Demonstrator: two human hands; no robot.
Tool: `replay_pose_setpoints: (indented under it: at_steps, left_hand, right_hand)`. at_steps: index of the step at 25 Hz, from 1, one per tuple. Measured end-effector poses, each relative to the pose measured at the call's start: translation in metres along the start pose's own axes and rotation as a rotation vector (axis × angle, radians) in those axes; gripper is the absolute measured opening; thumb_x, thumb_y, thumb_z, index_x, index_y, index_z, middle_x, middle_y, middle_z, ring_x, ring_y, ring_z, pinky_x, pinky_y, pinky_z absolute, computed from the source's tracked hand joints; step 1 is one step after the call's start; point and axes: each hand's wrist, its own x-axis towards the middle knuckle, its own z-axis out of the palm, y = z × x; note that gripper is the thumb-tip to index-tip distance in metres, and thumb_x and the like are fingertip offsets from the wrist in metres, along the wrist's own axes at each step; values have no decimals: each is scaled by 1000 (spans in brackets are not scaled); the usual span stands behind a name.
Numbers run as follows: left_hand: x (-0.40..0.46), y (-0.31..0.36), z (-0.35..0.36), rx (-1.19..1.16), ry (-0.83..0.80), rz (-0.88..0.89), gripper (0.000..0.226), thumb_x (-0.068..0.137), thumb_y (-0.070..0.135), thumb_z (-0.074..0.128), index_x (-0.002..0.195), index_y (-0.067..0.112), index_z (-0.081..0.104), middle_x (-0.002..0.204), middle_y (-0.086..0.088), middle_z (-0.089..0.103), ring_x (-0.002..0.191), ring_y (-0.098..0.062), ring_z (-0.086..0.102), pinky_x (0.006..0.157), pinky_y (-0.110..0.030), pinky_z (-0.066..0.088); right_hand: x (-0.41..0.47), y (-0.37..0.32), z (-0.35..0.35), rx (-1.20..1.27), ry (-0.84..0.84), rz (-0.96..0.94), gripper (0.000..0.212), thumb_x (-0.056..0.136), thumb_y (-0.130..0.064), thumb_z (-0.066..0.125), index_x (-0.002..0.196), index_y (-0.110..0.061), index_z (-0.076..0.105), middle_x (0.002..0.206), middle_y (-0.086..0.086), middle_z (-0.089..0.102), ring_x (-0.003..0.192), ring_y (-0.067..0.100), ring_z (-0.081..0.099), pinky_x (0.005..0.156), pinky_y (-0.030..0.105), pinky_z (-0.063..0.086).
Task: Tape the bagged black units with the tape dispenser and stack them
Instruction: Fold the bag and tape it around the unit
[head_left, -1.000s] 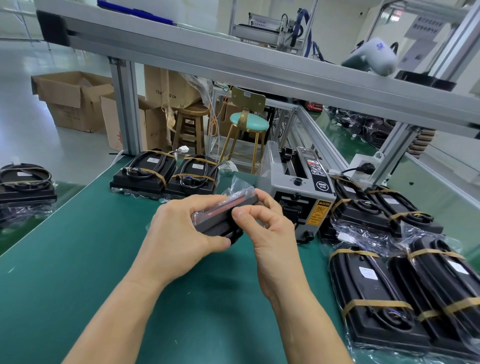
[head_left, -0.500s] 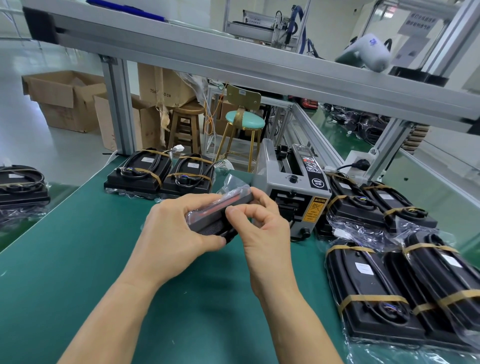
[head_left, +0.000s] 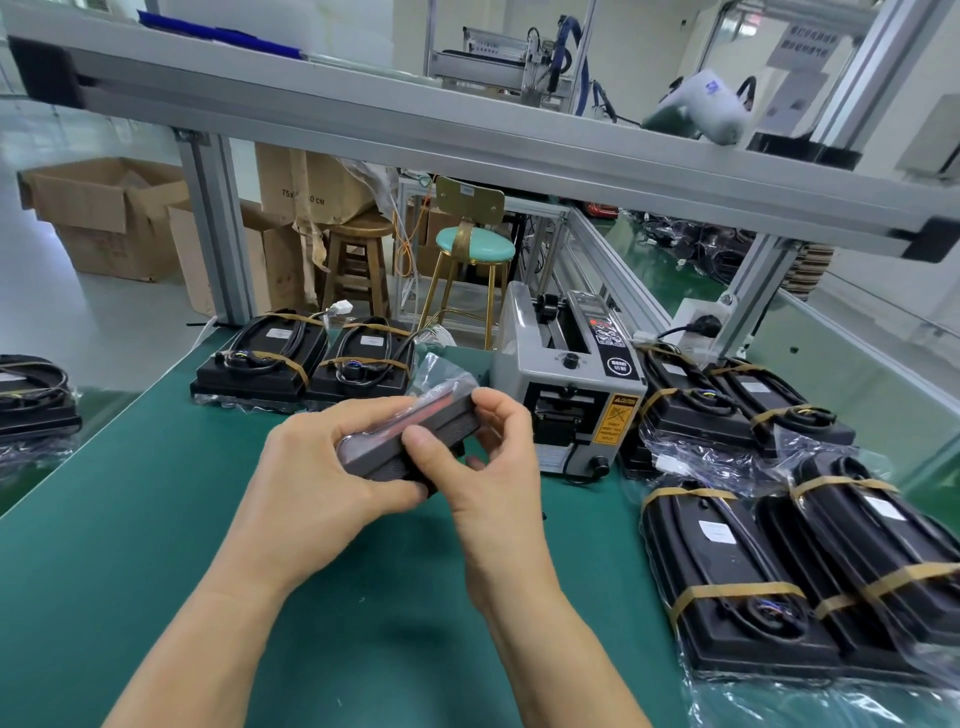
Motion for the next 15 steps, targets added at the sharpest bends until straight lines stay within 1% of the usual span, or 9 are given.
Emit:
replay_pose_setpoints:
  at_steps: [2, 3, 6, 8, 9, 11, 12, 13, 15]
  left_hand:
    - [0, 0, -4, -41, -4, -11, 58, 43, 18, 82, 94, 43, 73, 85, 19, 73, 72, 7, 64, 65, -3, 44]
    - [0, 0, -6, -56, -16, -9, 60, 43, 14, 85, 94, 42, 73, 85, 17, 73, 71, 7, 64, 65, -4, 45]
    - [1, -1, -15, -99, -90, 8, 64, 45, 0, 89, 94, 40, 75, 84, 12, 75, 71, 4, 66, 64, -7, 48]
    - [2, -5, -23, -180, -139, 18, 63, 43, 3, 83, 94, 39, 76, 86, 7, 75, 74, -2, 68, 64, -11, 50]
    - [2, -9, -27, -237, -147, 24, 64, 43, 3, 80, 96, 38, 75, 89, 4, 76, 77, -5, 69, 66, -14, 52]
    - [0, -21, -33, -410, -150, 37, 65, 44, -1, 74, 104, 26, 75, 99, -6, 74, 87, -16, 71, 73, -21, 55]
    - [-2, -28, -33, -523, -155, 40, 65, 47, -3, 68, 108, 19, 73, 104, -10, 73, 92, -22, 70, 77, -26, 55]
    - [-4, -34, -31, -632, -165, 37, 64, 50, -6, 60, 111, 13, 71, 107, -13, 71, 95, -25, 69, 80, -29, 56]
    - [-9, -47, -25, -795, -179, -20, 66, 54, -8, 46, 113, 10, 69, 109, -13, 70, 96, -26, 69, 81, -33, 56]
  right_hand:
    - [5, -1, -4, -87, -56, -28, 63, 61, -31, 84, 112, -38, 48, 117, -21, 54, 106, -13, 50, 84, 3, 37]
    - [8, -3, -7, -125, -93, -26, 67, 62, -28, 86, 115, -38, 47, 117, -20, 54, 106, -12, 50, 86, 6, 39]
    - [21, -7, -18, -107, -131, 20, 58, 74, -15, 82, 120, -30, 50, 117, -6, 57, 99, -3, 55, 92, 20, 46]
    - [25, -6, -30, -88, -167, 27, 55, 77, -16, 79, 121, -30, 50, 122, -3, 57, 109, 6, 56, 103, 31, 44]
    - [26, -4, -38, -109, -243, 21, 60, 75, -19, 81, 125, -32, 49, 128, -7, 56, 119, 5, 52, 108, 31, 41]
    - [23, 0, -50, -245, -494, 39, 87, 65, -22, 84, 139, -36, 39, 143, -18, 45, 133, -6, 38, 107, 15, 34]
    - [21, 4, -53, -327, -596, 31, 100, 62, -18, 87, 145, -35, 33, 147, -19, 40, 135, -9, 34, 105, 10, 33]
    - [20, 8, -54, -387, -636, 4, 105, 61, -12, 88, 146, -31, 31, 147, -15, 42, 135, -4, 37, 107, 14, 34]
    - [19, 10, -54, -420, -548, -29, 88, 60, -8, 87, 135, -29, 46, 129, -8, 59, 120, 8, 56, 105, 33, 44]
